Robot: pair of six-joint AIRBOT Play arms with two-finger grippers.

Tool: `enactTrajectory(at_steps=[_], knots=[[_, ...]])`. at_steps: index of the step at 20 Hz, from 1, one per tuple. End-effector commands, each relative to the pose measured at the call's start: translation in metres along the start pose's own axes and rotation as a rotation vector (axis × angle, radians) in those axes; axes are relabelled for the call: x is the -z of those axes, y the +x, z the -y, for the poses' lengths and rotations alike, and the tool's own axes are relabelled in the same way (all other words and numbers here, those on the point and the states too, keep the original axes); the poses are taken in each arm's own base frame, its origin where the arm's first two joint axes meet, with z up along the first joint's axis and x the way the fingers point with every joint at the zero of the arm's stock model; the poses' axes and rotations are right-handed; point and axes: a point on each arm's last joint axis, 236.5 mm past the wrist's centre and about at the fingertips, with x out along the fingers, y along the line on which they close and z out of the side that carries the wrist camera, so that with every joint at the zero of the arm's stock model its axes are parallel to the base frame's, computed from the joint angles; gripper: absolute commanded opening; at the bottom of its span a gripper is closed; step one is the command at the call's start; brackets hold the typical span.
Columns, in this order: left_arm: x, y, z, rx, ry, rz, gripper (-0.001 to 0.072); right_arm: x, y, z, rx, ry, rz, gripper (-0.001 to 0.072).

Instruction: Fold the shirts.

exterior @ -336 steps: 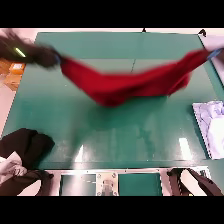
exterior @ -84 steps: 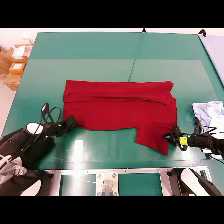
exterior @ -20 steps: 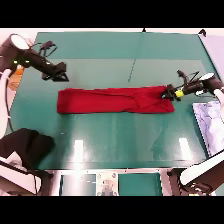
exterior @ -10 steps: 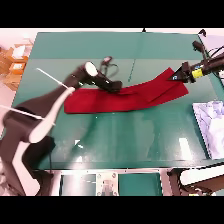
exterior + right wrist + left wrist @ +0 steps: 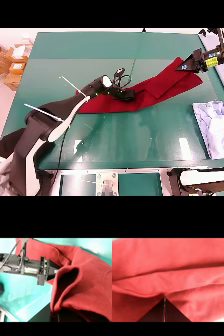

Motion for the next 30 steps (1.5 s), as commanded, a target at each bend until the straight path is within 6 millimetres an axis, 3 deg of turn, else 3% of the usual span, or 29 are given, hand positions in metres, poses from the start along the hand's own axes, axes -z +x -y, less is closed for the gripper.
enactTrajectory(at_steps=[1, 3, 6, 7, 10, 14, 17, 18, 19, 20, 21, 23, 25, 27, 30], knots=[[0.001, -0.031, 0.008, 0.029, 0.097, -0.094, 0.0022, -0.001, -0.004, -0.006, -0.009, 0.001, 0.009, 0.0017], [0.006, -0.085, -0.025, -0.074, 0.151, -0.235, 0.0021, -0.004, -0.003, -0.021, -0.064, 0.020, 0.017, 0.0018], [0.007, -0.202, -0.112, -0.454, 0.127, -0.359, 0.0021, -0.007, 0.011, -0.066, -0.181, 0.008, 0.005, 0.0018], [0.004, -0.239, -0.131, -0.550, 0.112, -0.353, 0.0021, -0.007, 0.022, -0.079, -0.189, 0.005, -0.012, 0.0018], [-0.002, -0.313, -0.141, -0.611, 0.047, -0.243, 0.0021, 0.000, 0.077, -0.131, -0.234, -0.014, -0.064, 0.0019], [0.025, -0.365, -0.144, -0.643, 0.020, -0.204, 0.0021, 0.007, 0.185, -0.216, -0.298, -0.086, -0.025, 0.0019], [0.048, -0.378, -0.148, -0.661, 0.018, -0.192, 0.0022, 0.020, 0.282, -0.272, -0.337, -0.092, 0.039, 0.0019], [0.056, -0.378, -0.152, -0.665, 0.011, -0.191, 0.0021, 0.031, 0.318, -0.284, -0.341, -0.092, 0.053, 0.0068], [0.065, -0.377, -0.157, -0.678, 0.006, -0.201, 0.0022, 0.042, 0.354, -0.293, -0.340, -0.093, 0.076, 0.0251], [0.074, -0.375, -0.161, -0.684, 0.005, -0.213, 0.0021, 0.055, 0.382, -0.300, -0.341, -0.108, 0.081, 0.0504], [0.085, -0.374, -0.168, -0.700, 0.002, -0.242, 0.0022, 0.064, 0.393, -0.301, -0.340, -0.153, 0.058, 0.0548], [0.105, -0.375, -0.182, -0.738, 0.000, -0.304, 0.0022, 0.061, 0.378, -0.278, -0.296, -0.234, -0.008, 0.0547], [0.115, -0.378, -0.194, -0.782, -0.003, -0.334, 0.0022, 0.033, 0.333, -0.222, -0.201, -0.227, -0.061, 0.0547], [0.112, -0.375, -0.198, -0.787, 0.005, -0.319, 0.0022, 0.006, 0.280, -0.157, -0.121, -0.146, -0.091, 0.0547], [0.110, -0.375, -0.199, -0.788, 0.008, -0.311, 0.0022, -0.002, 0.218, -0.062, -0.044, 0.031, -0.124, 0.0547]])
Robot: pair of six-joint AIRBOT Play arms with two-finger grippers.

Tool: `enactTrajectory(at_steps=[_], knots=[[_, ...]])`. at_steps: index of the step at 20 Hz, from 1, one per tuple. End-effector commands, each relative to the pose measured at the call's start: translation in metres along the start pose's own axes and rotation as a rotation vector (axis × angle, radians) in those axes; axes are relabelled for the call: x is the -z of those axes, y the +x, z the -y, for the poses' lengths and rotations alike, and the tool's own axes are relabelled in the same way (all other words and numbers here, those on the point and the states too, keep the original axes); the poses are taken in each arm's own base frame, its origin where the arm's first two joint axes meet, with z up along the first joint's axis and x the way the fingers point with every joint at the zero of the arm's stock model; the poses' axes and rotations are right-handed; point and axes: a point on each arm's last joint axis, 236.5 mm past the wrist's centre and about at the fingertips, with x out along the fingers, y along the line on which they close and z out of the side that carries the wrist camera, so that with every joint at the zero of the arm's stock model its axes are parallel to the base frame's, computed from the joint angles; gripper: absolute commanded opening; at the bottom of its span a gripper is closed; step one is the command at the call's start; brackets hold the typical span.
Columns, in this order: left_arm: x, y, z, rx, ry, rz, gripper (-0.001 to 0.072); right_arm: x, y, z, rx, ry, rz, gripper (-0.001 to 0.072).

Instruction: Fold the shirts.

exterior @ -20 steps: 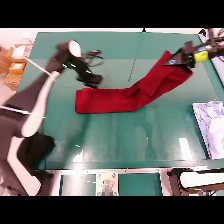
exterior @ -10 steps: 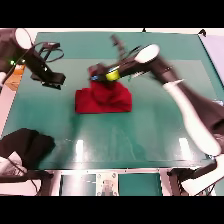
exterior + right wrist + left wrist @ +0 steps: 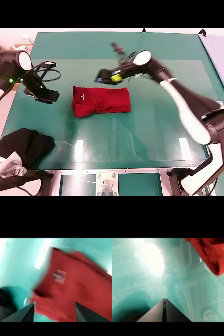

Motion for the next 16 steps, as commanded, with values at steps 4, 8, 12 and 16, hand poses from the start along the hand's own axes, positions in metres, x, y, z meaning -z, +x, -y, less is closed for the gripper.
enactTrajectory(at_steps=[4, 8, 12, 16], knots=[[0.002, 0.004, -0.005, -0.020, 0.003, -0.002, 0.0022, 0.076, -0.067, 0.167, 0.113, 0.443, -0.105, 0.0547], [0.001, 0.004, -0.004, -0.014, 0.002, 0.001, 0.0022, 0.097, -0.006, 0.158, -0.021, 0.501, -0.130, 0.0547], [0.003, 0.004, -0.002, -0.009, 0.001, -0.007, 0.0022, 0.073, 0.034, 0.110, -0.152, 0.442, -0.094, 0.0278], [0.009, 0.004, -0.001, -0.002, 0.001, -0.031, 0.0022, 0.019, -0.016, 0.056, -0.235, 0.285, -0.029, 0.0018]])
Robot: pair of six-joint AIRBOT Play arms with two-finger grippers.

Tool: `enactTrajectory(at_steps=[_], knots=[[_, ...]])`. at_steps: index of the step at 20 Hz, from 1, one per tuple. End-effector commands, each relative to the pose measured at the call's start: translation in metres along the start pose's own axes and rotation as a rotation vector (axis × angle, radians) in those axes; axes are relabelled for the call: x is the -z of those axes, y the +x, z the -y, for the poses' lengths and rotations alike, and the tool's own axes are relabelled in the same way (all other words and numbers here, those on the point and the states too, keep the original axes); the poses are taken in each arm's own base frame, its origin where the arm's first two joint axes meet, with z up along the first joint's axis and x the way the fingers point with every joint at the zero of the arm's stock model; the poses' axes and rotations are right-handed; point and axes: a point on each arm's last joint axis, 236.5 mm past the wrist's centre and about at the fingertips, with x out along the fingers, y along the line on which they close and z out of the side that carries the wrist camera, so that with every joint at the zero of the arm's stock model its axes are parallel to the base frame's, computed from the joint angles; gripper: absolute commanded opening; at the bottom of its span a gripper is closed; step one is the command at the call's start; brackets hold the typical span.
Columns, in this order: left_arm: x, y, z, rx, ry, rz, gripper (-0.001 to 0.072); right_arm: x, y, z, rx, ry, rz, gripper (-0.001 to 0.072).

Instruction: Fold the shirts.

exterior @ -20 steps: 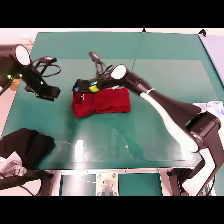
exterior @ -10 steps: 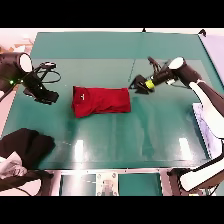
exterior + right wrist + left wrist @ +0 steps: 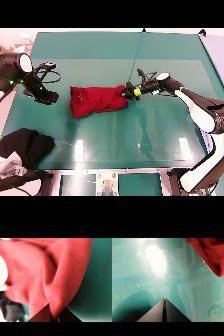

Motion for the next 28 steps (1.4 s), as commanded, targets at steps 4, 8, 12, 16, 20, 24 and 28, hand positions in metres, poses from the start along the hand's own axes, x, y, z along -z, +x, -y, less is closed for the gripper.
enactTrajectory(at_steps=[4, 8, 12, 16, 20, 24, 28], knots=[[0.003, 0.000, 0.002, 0.008, -0.001, -0.013, 0.0022, -0.045, -0.167, -0.128, -0.122, -0.215, 0.276, 0.0017], [0.002, 0.000, 0.006, 0.026, -0.002, -0.010, 0.0022, -0.046, -0.322, -0.127, -0.070, -0.156, 0.572, 0.0017], [0.002, 0.000, 0.006, 0.026, -0.002, -0.008, 0.0022, -0.036, -0.453, -0.071, 0.004, -0.011, 0.863, 0.0017], [0.000, 0.000, 0.006, 0.025, -0.003, 0.002, 0.0022, 0.002, -0.542, 0.014, 0.142, 0.183, 1.032, 0.0018], [-0.002, 0.000, 0.006, 0.027, -0.003, 0.009, 0.0022, 0.058, -0.571, 0.090, 0.359, 0.402, 1.024, 0.0017], [-0.002, 0.000, 0.007, 0.030, -0.003, 0.010, 0.0022, 0.095, -0.586, 0.104, 0.501, 0.494, 1.042, 0.0016], [-0.003, 0.000, 0.013, 0.057, -0.004, 0.014, 0.0022, 0.152, -0.570, 0.140, 0.669, 0.713, 0.931, 0.0016]])
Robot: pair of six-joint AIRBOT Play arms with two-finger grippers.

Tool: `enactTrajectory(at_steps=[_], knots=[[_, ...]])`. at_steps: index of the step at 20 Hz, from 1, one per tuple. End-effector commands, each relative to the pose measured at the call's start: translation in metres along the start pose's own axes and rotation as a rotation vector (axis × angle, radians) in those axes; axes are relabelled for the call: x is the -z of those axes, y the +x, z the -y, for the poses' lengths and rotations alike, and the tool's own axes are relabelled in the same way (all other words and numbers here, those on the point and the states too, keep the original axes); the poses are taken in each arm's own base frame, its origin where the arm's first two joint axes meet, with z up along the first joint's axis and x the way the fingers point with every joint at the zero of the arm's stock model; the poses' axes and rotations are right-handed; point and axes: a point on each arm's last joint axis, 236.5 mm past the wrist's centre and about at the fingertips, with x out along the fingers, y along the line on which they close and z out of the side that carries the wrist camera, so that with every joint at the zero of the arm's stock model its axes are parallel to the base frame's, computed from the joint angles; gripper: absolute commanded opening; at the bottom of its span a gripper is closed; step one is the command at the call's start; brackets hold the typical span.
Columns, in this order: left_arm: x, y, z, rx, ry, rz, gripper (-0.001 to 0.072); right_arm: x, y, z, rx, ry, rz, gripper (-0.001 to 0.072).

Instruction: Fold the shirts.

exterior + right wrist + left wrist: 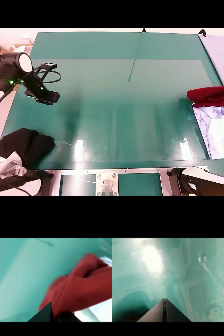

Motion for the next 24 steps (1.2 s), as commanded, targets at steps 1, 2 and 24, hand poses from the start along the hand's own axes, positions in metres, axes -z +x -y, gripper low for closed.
enactTrajectory(at_steps=[1, 2, 24], knots=[[-0.001, 0.000, 0.006, 0.025, -0.001, 0.003, 0.0022, 0.030, -0.011, 0.072, 0.290, 0.088, -0.066, 0.0016], [-0.001, 0.000, 0.007, 0.031, -0.001, 0.003, 0.0022, 0.041, -0.015, 0.093, 0.376, 0.109, -0.088, 0.0016], [0.011, -0.043, 0.037, 0.127, -0.077, 0.152, 0.0021, 0.154, 0.101, -0.092, -0.083, -0.317, -0.298, 0.0017]])
